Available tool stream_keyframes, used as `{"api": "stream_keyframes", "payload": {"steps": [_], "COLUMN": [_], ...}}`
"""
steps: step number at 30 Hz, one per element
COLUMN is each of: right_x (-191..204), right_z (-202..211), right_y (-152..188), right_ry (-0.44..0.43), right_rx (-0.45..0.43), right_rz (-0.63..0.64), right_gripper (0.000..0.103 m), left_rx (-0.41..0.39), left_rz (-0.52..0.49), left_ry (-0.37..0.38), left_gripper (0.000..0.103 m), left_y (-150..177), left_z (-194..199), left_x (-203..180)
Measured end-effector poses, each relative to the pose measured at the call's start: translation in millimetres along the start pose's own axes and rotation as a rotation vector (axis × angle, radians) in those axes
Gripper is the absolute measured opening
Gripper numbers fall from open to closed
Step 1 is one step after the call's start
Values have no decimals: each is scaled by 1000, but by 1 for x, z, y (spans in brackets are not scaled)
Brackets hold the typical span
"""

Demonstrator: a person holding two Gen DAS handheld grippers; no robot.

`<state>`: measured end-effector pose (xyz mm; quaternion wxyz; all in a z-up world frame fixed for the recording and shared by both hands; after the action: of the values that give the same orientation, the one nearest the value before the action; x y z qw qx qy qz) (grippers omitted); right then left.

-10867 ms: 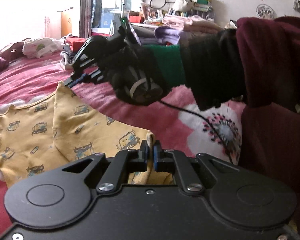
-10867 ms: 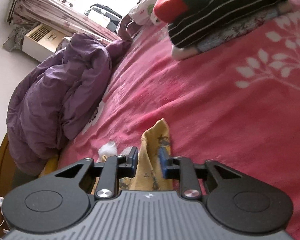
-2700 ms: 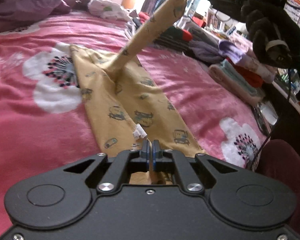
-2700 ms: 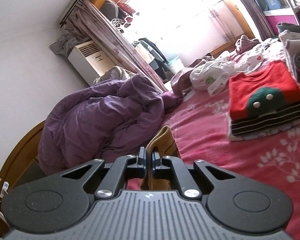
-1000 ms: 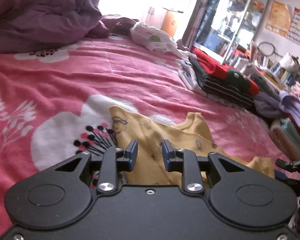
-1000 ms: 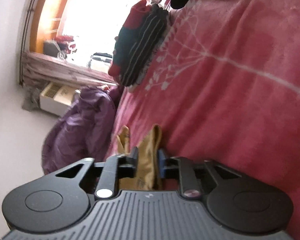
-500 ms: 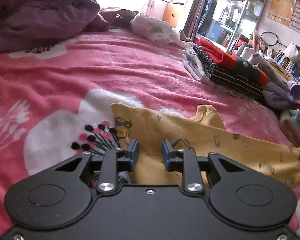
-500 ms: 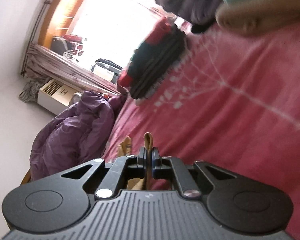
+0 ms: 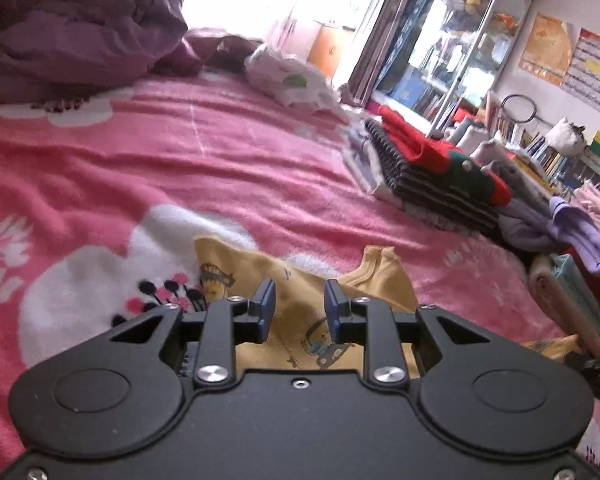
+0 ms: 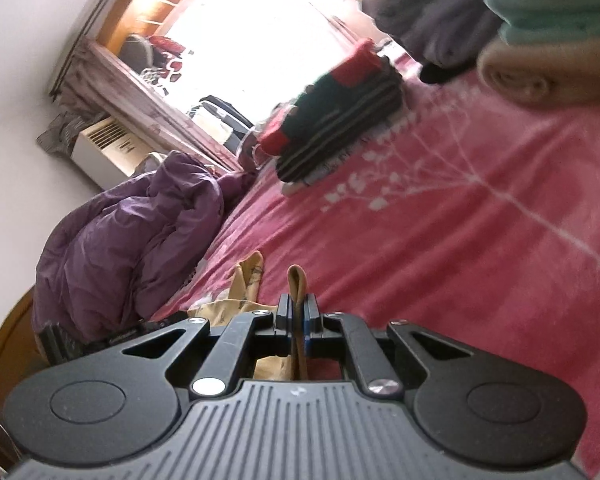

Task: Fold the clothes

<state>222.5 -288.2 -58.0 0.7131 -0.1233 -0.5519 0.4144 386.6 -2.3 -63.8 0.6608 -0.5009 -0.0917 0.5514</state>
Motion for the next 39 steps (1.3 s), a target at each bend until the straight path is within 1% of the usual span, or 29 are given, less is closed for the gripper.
{"api": "stream_keyframes", "payload": {"steps": [1, 2, 3, 4, 5, 6, 8, 9, 11, 13, 18, 22, 27, 29, 31, 34, 35, 37, 38, 39], "right_x": [5, 10, 19, 30, 41, 52, 75, 87, 112, 131, 166, 188, 201, 199, 197, 202, 204, 205, 204, 204], "right_z": [3, 7, 12, 17, 22, 27, 36, 40, 46, 49, 51, 58, 57, 49, 47, 53, 55, 59, 60, 60], "right_y": [-2, -5, -9, -12, -14, -17, -16, -14, -4, 9, 51, 78, 125, 145, 159, 159, 151, 130, 128, 132], "right_ry": [-8, -22, -41, -66, -91, -117, -180, -209, -261, -303, -393, -465, -491, -491, -497, -527, -540, -580, -576, -555], "right_rx": [-19, -43, -72, -97, -114, -131, -151, -153, -146, -126, -39, 7, 95, 152, 186, 180, 166, 146, 138, 131], "right_rz": [22, 43, 73, 110, 148, 185, 264, 310, 411, 493, 655, 727, 903, 959, 972, 943, 903, 761, 774, 844], "right_gripper": [8, 8, 8, 8, 8, 8, 7, 7, 7, 7, 7, 7, 7, 7, 7, 7, 7, 7, 7, 7], "left_rx": [4, 7, 11, 13, 2, -7, -22, -30, -52, -66, -69, -67, -62, -61, -59, -58, -58, -56, -54, -52], "left_rz": [23, 45, 68, 99, 173, 246, 389, 472, 580, 639, 675, 690, 701, 701, 700, 699, 699, 698, 696, 693], "left_ry": [9, 19, 28, 42, 83, 123, 210, 259, 310, 340, 370, 384, 397, 399, 400, 401, 401, 402, 402, 402], "left_gripper": [54, 61, 62, 66, 70, 72, 82, 84, 84, 84, 84, 84, 84, 84, 84, 84, 84, 84, 84, 84], "left_y": [1, 2, 2, 3, 1, -1, -3, -3, -3, -4, -6, -7, -7, -7, -6, -5, -5, -5, -5, -5], "left_z": [-2, -5, -7, -8, -7, -5, -2, -1, 1, 3, 8, 11, 10, 10, 11, 11, 12, 11, 10, 10], "left_x": [2, 4, 6, 8, 13, 17, 24, 29, 38, 43, 46, 49, 52, 52, 53, 54, 55, 55, 55, 54]}}
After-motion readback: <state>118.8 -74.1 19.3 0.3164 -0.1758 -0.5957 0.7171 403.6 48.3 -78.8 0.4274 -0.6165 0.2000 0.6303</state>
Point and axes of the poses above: each gripper's, at about its wrist camera, not at the fingertips, and z roughly against the way its jaws point, x to its left, y to its underside, the point moved 10 cm from there along -z, roughly the way its jaws point, and after that the axes turned 4 degrees about y, right-handed, at the moved point
